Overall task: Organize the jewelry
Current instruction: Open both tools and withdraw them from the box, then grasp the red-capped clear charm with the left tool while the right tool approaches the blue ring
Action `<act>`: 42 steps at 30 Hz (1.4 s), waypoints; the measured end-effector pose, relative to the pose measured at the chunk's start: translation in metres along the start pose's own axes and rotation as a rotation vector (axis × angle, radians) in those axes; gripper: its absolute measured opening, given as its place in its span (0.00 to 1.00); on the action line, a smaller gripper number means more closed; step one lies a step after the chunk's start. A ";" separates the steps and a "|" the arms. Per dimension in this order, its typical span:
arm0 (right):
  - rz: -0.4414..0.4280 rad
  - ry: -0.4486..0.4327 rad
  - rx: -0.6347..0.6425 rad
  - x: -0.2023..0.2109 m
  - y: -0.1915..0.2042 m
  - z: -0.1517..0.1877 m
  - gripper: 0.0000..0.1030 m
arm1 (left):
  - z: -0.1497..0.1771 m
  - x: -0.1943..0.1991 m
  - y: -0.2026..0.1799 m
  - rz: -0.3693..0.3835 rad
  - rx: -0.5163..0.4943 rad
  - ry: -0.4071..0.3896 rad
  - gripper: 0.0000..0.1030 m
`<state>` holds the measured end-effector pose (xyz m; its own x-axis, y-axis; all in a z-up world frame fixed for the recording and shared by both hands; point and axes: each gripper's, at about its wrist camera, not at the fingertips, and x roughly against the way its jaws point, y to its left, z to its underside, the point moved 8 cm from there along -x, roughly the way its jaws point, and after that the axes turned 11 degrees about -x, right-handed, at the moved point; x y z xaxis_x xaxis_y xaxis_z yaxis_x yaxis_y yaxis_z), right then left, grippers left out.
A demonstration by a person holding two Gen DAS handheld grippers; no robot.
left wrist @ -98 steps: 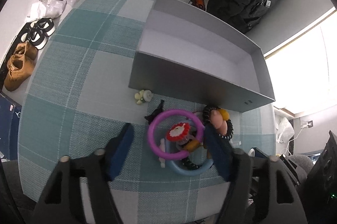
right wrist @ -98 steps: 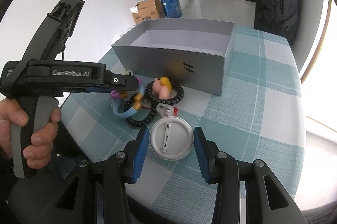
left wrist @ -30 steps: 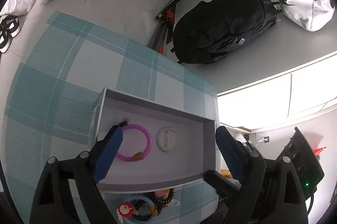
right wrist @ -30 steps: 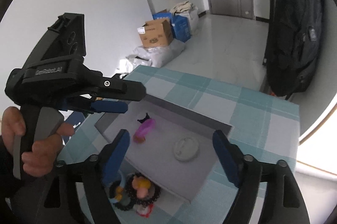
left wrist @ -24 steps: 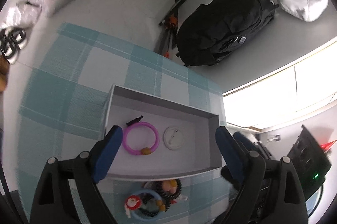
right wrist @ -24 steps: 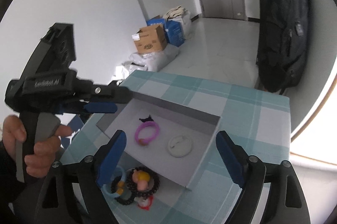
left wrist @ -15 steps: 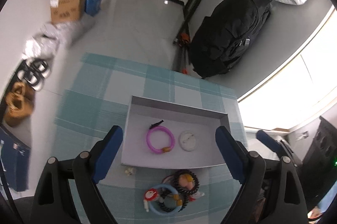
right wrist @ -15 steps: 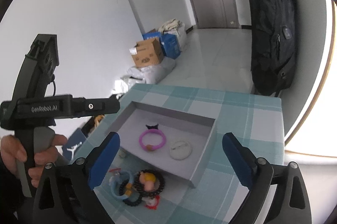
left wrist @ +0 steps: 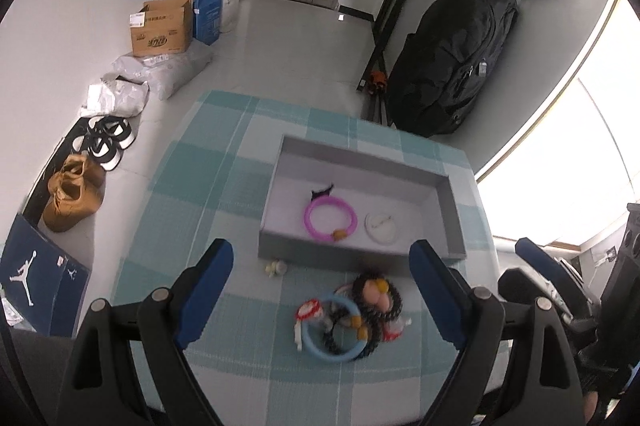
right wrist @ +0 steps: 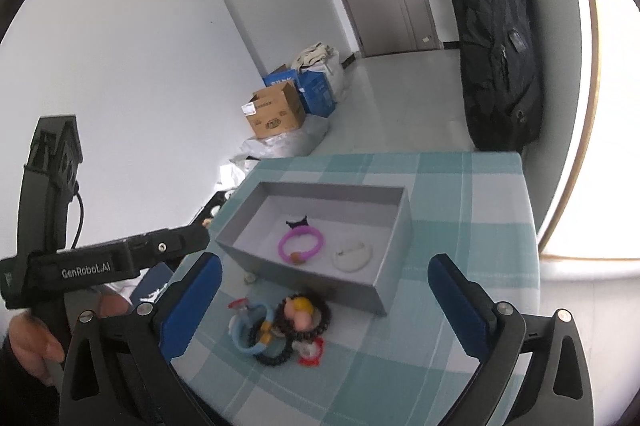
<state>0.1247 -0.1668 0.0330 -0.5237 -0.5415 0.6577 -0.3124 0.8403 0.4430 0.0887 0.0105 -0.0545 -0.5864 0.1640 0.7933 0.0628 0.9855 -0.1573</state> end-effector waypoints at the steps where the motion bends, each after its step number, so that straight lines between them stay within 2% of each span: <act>1: 0.001 0.001 -0.001 0.001 0.000 0.002 1.00 | 0.003 0.000 0.001 0.001 0.002 0.005 0.84; 10: 0.009 0.026 0.022 0.003 0.003 0.023 1.00 | 0.031 -0.013 0.006 0.009 0.000 0.081 0.85; 22: 0.024 0.056 0.016 -0.001 0.001 0.034 1.00 | 0.057 -0.033 0.000 0.015 -0.067 0.180 0.85; 29: 0.028 0.068 -0.002 -0.004 -0.006 0.035 1.00 | 0.052 -0.037 0.014 0.028 -0.012 0.165 0.85; 32: 0.035 0.076 0.005 -0.007 -0.005 0.036 1.00 | 0.048 -0.040 0.016 0.062 0.015 0.143 0.85; 34: 0.037 0.082 0.012 -0.009 -0.004 0.038 1.00 | 0.046 -0.041 0.012 0.070 0.004 0.136 0.78; 35: 0.038 0.084 0.016 -0.009 -0.003 0.038 1.00 | 0.045 -0.043 0.009 0.077 -0.006 0.140 0.66; 36: 0.039 0.087 0.022 -0.009 -0.002 0.039 1.00 | 0.045 -0.045 0.008 0.083 -0.013 0.147 0.59; 40: 0.038 0.093 0.039 -0.011 0.001 0.042 1.00 | 0.048 -0.053 0.009 0.087 0.001 0.168 0.55; 42: 0.041 0.097 0.043 -0.012 0.001 0.043 1.00 | 0.047 -0.055 0.009 0.091 0.002 0.170 0.44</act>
<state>0.0967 -0.1581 -0.0009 -0.4580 -0.5052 0.7314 -0.3271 0.8609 0.3898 0.0834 0.0079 -0.1268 -0.4332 0.2572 0.8638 0.1073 0.9663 -0.2339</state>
